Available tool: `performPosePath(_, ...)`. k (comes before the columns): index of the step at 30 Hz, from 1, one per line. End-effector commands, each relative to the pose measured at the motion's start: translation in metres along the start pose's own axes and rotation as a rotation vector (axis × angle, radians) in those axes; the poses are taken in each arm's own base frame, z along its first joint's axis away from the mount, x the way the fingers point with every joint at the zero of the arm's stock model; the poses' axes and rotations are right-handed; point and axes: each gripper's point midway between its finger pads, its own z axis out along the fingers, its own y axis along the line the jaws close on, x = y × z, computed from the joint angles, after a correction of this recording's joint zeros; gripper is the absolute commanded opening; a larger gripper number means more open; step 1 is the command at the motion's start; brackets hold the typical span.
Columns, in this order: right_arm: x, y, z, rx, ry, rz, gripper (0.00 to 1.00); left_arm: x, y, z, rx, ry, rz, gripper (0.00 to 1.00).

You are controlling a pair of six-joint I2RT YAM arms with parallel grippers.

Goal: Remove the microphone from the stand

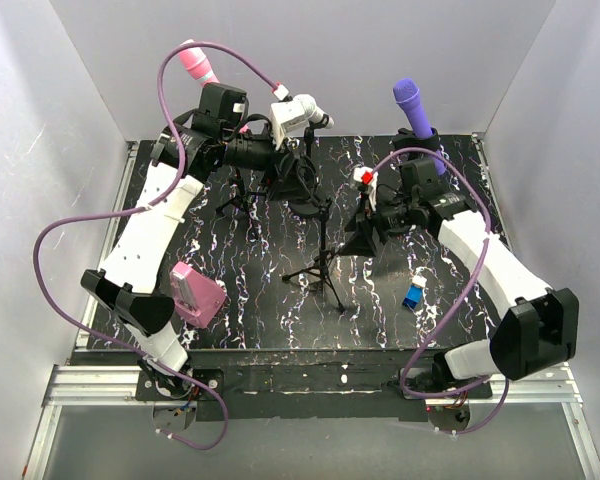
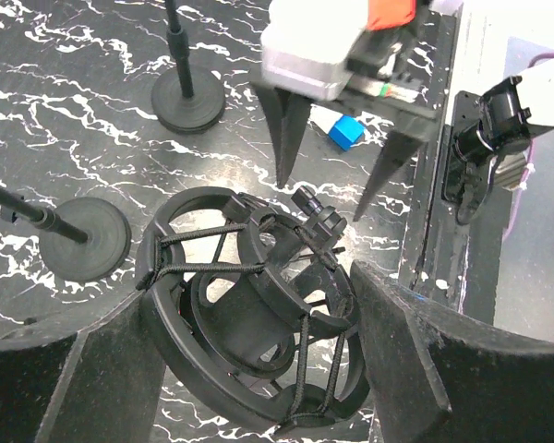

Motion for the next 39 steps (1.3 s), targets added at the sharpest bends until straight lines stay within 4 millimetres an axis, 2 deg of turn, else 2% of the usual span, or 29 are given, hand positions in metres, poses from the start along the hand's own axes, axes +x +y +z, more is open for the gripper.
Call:
performPosePath(1, 0.001, -0.010, 0.012, -0.034, -0.050, -0.175, 0.77, -0.004, -0.015, -0.015, 0.028, -0.005, 0.101, 0.70)
performPosePath(4, 0.004, -0.016, 0.022, -0.050, -0.042, -0.180, 0.75, -0.001, -0.016, -0.018, 0.020, 0.008, 0.112, 0.70)
performPosePath(11, 0.028, -0.016, 0.040, -0.082, 0.014, -0.185, 0.72, 0.001, -0.017, -0.019, -0.002, 0.007, 0.118, 0.70)
performPosePath(16, 0.036, -0.019, 0.044, -0.082, 0.038, -0.183, 0.67, 0.002, -0.017, -0.018, -0.005, 0.001, 0.107, 0.70)
performPosePath(30, 0.050, -0.009, 0.054, -0.110, 0.079, -0.200, 0.55, 0.006, -0.015, -0.017, -0.027, 0.004, 0.100, 0.70)
performPosePath(35, 0.047, -0.012, 0.056, -0.099, 0.079, -0.197, 0.43, 0.008, -0.014, -0.017, -0.031, 0.006, 0.094, 0.70)
performPosePath(39, 0.049, -0.014, 0.056, -0.082, 0.088, -0.200, 0.20, 0.009, -0.012, -0.018, -0.048, 0.009, 0.083, 0.70)
